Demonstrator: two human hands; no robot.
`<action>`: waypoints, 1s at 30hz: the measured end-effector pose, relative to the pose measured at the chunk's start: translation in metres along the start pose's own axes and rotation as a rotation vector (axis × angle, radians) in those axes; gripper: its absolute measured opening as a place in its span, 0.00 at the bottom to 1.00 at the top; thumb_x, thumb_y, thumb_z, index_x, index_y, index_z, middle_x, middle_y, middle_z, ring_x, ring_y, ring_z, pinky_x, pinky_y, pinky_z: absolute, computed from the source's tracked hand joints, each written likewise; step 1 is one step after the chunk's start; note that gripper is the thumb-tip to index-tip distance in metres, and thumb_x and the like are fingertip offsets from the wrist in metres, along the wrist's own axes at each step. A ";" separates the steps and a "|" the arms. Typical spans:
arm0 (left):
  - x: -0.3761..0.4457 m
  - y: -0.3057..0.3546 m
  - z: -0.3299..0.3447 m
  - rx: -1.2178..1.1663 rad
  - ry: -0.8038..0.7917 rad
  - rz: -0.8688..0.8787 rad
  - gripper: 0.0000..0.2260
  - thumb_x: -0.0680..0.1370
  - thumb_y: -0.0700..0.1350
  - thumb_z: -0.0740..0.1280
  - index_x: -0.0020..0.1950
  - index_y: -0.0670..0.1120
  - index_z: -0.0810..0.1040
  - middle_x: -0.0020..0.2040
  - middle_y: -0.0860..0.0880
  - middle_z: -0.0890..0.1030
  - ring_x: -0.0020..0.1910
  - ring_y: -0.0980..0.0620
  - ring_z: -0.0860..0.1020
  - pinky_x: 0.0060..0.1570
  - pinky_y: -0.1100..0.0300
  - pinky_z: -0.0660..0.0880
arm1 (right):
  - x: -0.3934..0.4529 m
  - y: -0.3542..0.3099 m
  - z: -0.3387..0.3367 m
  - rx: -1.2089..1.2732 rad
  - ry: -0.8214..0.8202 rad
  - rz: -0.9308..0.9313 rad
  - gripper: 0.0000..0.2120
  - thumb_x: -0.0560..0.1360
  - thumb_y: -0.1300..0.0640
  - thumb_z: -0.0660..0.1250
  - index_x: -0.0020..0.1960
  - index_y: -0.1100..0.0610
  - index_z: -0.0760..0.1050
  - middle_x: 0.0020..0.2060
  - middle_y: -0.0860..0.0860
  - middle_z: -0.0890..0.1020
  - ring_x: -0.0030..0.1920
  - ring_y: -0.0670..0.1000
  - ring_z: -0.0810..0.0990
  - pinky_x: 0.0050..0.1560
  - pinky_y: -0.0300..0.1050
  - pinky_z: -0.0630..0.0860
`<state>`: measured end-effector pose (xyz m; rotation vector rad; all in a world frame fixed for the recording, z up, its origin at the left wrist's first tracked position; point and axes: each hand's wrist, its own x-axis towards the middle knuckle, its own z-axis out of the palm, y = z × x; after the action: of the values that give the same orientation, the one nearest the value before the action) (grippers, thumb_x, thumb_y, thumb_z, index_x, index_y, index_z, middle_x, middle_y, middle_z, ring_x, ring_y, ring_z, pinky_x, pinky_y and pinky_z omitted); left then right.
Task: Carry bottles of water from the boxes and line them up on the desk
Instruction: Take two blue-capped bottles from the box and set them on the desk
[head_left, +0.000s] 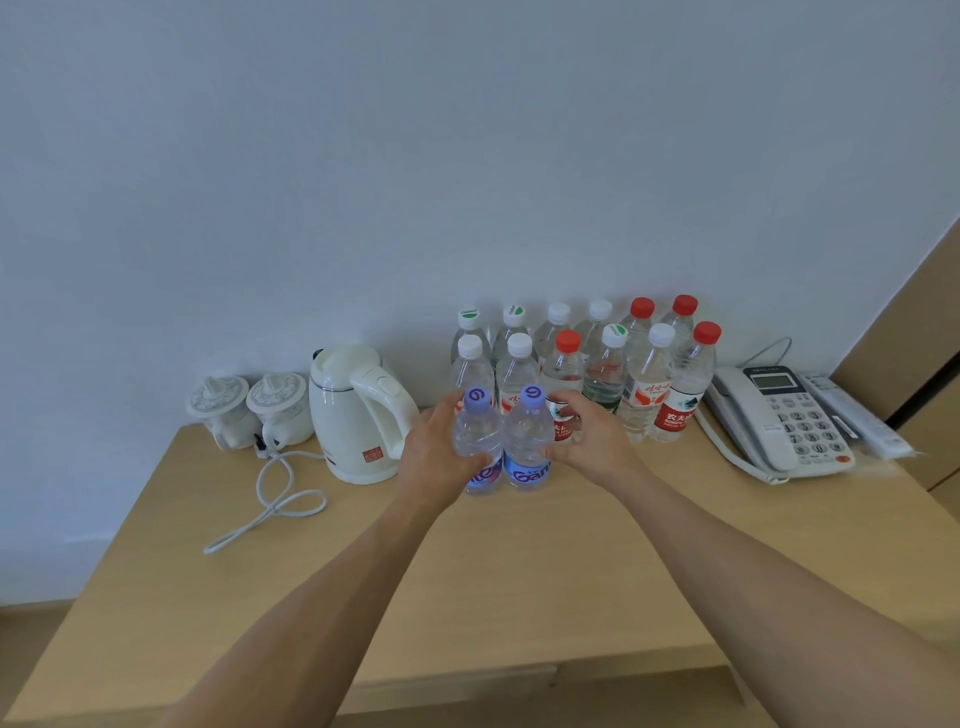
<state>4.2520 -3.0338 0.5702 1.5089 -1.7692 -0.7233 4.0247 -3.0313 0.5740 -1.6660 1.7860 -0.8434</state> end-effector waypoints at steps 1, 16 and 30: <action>-0.002 0.000 0.000 0.008 -0.002 0.009 0.38 0.67 0.47 0.79 0.74 0.57 0.67 0.58 0.55 0.76 0.54 0.57 0.74 0.50 0.61 0.70 | -0.002 -0.001 0.000 -0.010 0.001 0.002 0.36 0.65 0.57 0.80 0.70 0.48 0.70 0.62 0.49 0.77 0.61 0.50 0.77 0.62 0.54 0.75; -0.009 0.011 -0.016 0.116 -0.002 0.114 0.40 0.69 0.50 0.79 0.77 0.57 0.63 0.68 0.50 0.72 0.64 0.51 0.75 0.52 0.61 0.68 | -0.029 -0.016 0.001 -0.066 0.026 0.013 0.38 0.67 0.56 0.79 0.72 0.46 0.66 0.67 0.51 0.74 0.66 0.53 0.73 0.64 0.55 0.73; -0.021 0.059 -0.001 0.494 0.086 0.421 0.32 0.72 0.52 0.76 0.75 0.49 0.71 0.76 0.42 0.67 0.76 0.40 0.63 0.74 0.43 0.60 | -0.078 0.002 -0.031 -0.184 0.134 0.097 0.35 0.73 0.52 0.73 0.77 0.49 0.63 0.73 0.52 0.69 0.70 0.54 0.70 0.68 0.50 0.69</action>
<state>4.2187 -3.0028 0.6139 1.3600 -2.2030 -0.0064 4.0064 -2.9510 0.5908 -1.6527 2.0737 -0.7836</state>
